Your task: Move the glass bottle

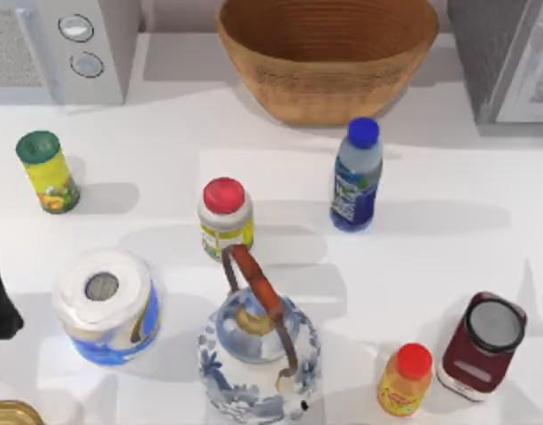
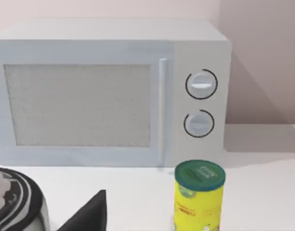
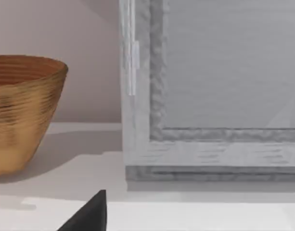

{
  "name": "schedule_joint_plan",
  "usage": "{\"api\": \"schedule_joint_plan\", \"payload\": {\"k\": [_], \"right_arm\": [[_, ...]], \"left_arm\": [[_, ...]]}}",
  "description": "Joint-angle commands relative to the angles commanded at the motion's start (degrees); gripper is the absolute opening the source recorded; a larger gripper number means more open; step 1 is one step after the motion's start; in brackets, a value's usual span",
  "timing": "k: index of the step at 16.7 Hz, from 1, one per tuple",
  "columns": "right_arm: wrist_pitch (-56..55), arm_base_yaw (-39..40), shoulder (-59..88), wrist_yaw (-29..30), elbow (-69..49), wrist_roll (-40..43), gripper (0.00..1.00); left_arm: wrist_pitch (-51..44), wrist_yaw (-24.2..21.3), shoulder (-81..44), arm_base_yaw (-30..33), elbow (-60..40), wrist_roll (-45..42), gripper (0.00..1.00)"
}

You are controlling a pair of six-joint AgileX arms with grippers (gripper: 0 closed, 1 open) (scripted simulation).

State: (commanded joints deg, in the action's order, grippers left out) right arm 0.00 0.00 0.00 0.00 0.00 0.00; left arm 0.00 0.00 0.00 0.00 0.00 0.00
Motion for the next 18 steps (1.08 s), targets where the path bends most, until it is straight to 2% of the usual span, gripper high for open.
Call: {"api": "schedule_joint_plan", "payload": {"k": [4, 8, 18], "right_arm": [[-1.27, 0.32, 1.75, -0.55, -0.28, 0.21, 1.00], [-8.89, 2.10, 12.40, -3.58, -2.35, 1.14, 1.00], [-42.66, 9.14, 67.22, -16.05, -12.43, 4.30, 1.00]], "left_arm": [[0.00, 0.00, 0.00, 0.00, 0.00, 0.00, 1.00], [0.00, 0.00, 0.00, 0.00, 0.00, 0.00, 1.00], [0.00, 0.00, 0.00, 0.00, 0.00, 0.00, 1.00]]}}
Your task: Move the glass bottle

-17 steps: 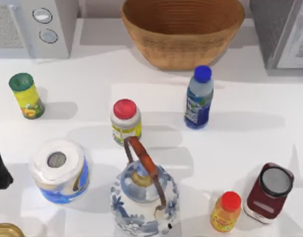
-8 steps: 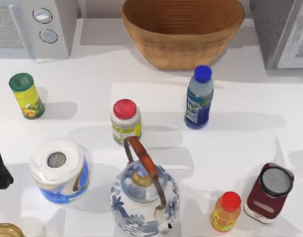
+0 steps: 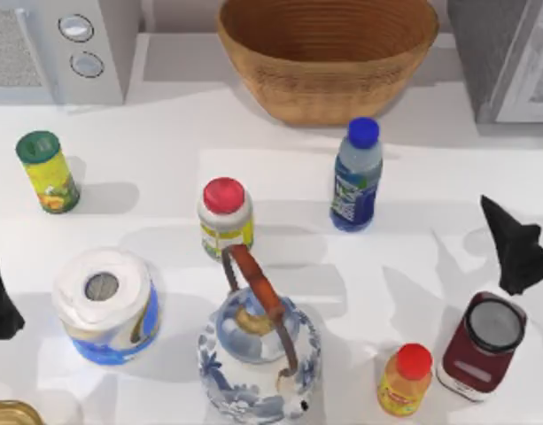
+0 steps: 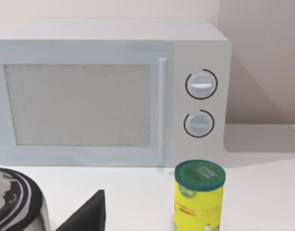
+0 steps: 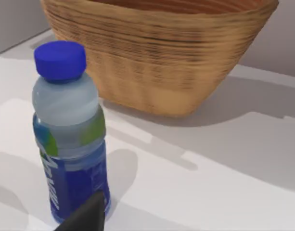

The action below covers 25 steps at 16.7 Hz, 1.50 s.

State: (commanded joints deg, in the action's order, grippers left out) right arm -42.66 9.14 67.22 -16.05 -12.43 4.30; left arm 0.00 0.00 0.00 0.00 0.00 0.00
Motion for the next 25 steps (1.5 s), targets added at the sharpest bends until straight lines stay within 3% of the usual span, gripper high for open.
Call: {"api": "schedule_joint_plan", "payload": {"k": [6, 11, 19, 25], "right_arm": [[-19.54, 4.16, 27.43, -7.25, -6.59, 1.10, 1.00], [-29.58, 5.98, 41.07, -10.58, -10.15, 1.62, 1.00], [-31.23, 5.95, 43.36, -11.04, -10.67, 1.83, 1.00], [-27.77, 8.69, 48.97, -8.62, -20.28, 1.18, 1.00]], "left_arm": [[0.00, 0.00, 0.00, 0.00, 0.00, 0.00, 1.00], [0.00, 0.00, 0.00, 0.00, 0.00, 0.00, 1.00], [0.00, 0.00, 0.00, 0.00, 0.00, 0.00, 1.00], [0.00, 0.00, 0.00, 0.00, 0.00, 0.00, 1.00]]}}
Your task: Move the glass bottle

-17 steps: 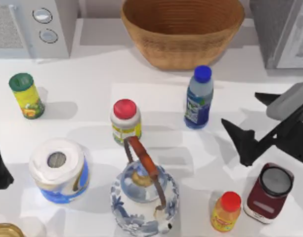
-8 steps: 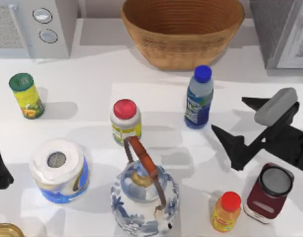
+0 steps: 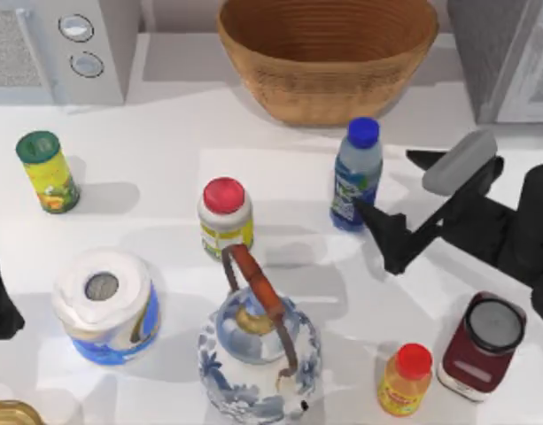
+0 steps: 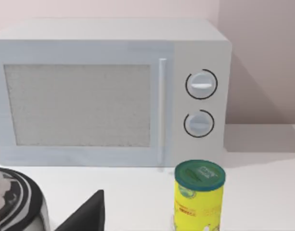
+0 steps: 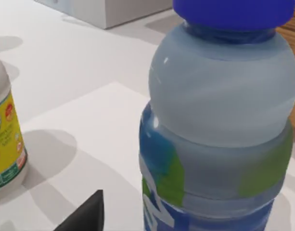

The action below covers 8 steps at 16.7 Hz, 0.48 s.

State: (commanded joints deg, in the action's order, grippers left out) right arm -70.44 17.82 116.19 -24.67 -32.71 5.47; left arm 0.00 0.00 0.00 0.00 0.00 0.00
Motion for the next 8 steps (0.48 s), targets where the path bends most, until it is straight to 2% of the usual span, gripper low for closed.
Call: {"api": "schedule_joint_plan", "payload": {"k": [8], "right_arm": [[2.57, 5.17, 9.30, 5.16, -12.14, -1.14, 1.00]], "left_arm": [[0.00, 0.00, 0.00, 0.00, 0.00, 0.00, 1.00]]}}
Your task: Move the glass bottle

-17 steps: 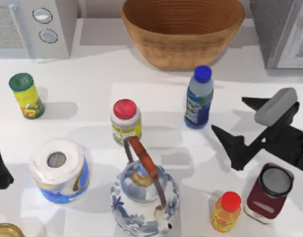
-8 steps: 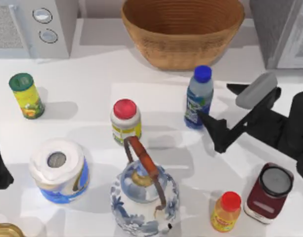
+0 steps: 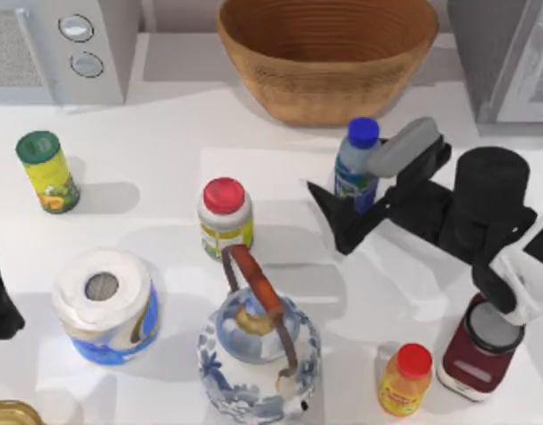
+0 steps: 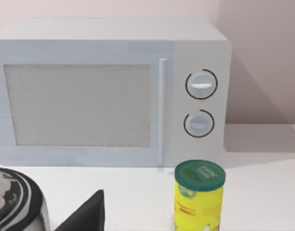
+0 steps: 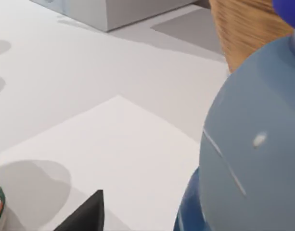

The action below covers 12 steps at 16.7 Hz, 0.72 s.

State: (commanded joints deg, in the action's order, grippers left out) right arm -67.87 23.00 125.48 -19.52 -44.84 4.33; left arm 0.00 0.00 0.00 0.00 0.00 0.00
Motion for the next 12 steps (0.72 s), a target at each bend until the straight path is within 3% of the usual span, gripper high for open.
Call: {"api": "schedule_joint_plan", "payload": {"k": [4, 12], "right_arm": [[0.01, 0.03, 0.05, 0.03, -0.06, -0.01, 1.00], [0.01, 0.03, 0.05, 0.03, -0.06, -0.01, 0.40]], "left_arm": [[0.00, 0.00, 0.00, 0.00, 0.00, 0.00, 1.00], [0.00, 0.00, 0.00, 0.00, 0.00, 0.00, 1.00]]}}
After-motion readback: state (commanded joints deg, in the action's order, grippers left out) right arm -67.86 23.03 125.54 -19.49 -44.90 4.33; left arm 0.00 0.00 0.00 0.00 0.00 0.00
